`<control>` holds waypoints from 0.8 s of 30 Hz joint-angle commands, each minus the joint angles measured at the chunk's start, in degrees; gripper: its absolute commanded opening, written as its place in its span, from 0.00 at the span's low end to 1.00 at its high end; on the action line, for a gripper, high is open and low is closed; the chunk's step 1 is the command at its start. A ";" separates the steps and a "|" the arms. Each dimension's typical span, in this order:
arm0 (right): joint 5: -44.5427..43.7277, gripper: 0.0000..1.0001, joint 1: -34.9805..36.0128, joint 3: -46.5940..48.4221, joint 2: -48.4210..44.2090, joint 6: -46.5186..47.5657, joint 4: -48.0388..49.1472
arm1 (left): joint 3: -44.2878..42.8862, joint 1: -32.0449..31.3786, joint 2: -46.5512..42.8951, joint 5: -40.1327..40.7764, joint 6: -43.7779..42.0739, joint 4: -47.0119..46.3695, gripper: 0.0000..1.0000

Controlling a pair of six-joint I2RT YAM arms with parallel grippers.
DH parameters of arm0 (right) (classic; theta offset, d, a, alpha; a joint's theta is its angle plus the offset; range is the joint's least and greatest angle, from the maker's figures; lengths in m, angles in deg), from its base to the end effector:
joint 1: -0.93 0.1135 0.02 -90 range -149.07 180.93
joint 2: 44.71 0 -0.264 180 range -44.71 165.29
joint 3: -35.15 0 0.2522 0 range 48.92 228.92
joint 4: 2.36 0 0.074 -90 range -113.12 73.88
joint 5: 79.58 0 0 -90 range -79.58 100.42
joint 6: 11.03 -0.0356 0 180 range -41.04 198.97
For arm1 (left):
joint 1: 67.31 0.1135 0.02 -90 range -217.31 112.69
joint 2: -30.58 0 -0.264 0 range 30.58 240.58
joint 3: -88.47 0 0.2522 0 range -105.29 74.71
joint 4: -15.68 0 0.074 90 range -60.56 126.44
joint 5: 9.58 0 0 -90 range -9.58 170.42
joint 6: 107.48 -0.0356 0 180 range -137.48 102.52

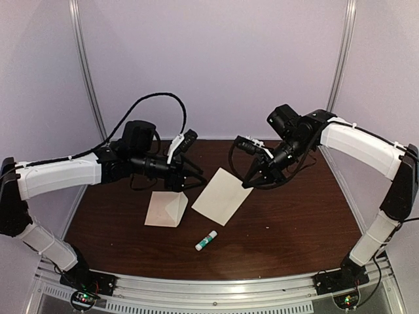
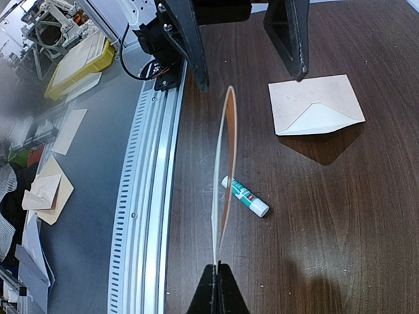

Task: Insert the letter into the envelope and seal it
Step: Pass from the right arm to the left

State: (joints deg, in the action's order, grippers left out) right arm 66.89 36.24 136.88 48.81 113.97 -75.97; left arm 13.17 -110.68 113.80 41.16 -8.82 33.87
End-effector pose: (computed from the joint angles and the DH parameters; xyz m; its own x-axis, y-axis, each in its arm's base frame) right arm 0.2479 0.2120 0.3279 -0.2622 -0.5740 -0.7757 -0.9191 -0.0965 0.3821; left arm 0.2243 -0.2429 0.2962 -0.4585 0.2728 -0.8458 0.8859 0.2162 -0.4105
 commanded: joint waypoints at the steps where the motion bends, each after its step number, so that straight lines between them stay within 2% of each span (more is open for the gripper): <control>1: -1.37 0.00 1.03 3.02 1.41 1.78 -2.69 | -2.45 -1.17 1.59 -2.39 -3.03 1.32 0.58; 6: -1.38 0.00 1.63 4.28 2.75 1.22 -3.59 | -3.85 -2.11 3.39 -6.07 -4.92 3.52 0.52; 12: -0.77 0.00 1.78 5.42 4.03 1.32 -4.72 | -4.82 -2.68 4.77 -6.11 -7.38 6.37 0.32; 24: 0.02 0.00 2.65 6.73 5.64 1.11 -5.07 | -5.07 -2.68 6.72 -8.86 -8.11 8.26 0.22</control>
State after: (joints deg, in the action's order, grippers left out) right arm 66.49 38.25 141.69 53.66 114.80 -80.21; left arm 9.74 -113.18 119.72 34.51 -15.99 41.84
